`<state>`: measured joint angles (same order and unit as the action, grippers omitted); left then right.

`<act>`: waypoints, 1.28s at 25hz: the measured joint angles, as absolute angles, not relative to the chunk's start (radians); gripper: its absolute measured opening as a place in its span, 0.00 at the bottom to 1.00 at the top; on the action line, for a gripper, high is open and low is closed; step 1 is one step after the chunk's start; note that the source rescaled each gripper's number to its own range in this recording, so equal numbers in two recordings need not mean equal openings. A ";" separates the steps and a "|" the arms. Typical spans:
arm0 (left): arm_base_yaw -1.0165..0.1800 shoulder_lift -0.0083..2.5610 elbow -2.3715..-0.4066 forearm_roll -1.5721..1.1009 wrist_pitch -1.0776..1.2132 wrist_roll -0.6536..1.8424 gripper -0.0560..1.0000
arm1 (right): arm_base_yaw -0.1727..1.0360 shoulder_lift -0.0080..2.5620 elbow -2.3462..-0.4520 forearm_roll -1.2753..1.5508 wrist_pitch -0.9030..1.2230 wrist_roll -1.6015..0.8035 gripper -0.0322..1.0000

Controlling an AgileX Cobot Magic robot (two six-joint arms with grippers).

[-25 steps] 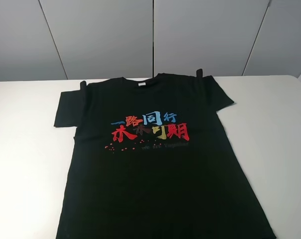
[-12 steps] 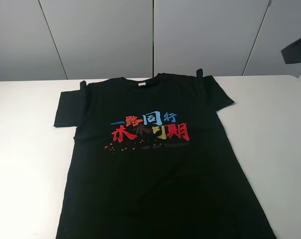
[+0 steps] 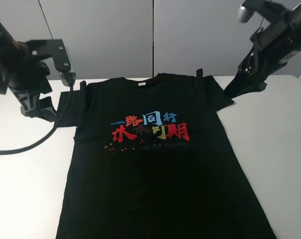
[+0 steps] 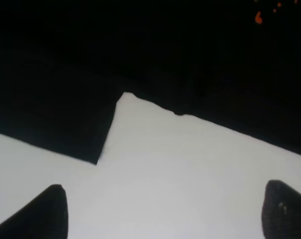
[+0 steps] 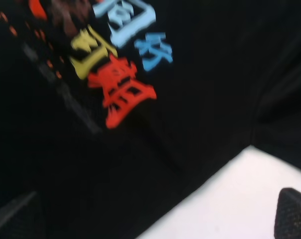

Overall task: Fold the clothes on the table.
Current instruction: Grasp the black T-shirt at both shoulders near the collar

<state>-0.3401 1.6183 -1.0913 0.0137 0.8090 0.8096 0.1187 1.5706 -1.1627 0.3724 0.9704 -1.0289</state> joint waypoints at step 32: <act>-0.449 2.021 -1.151 0.091 0.693 0.848 1.00 | 0.162 1.899 -1.230 0.222 0.903 -1.149 1.00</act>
<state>-0.4486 2.0206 -1.1512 0.0914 0.6925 0.8484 0.1625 1.8989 -1.2297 0.2221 0.9026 -1.1488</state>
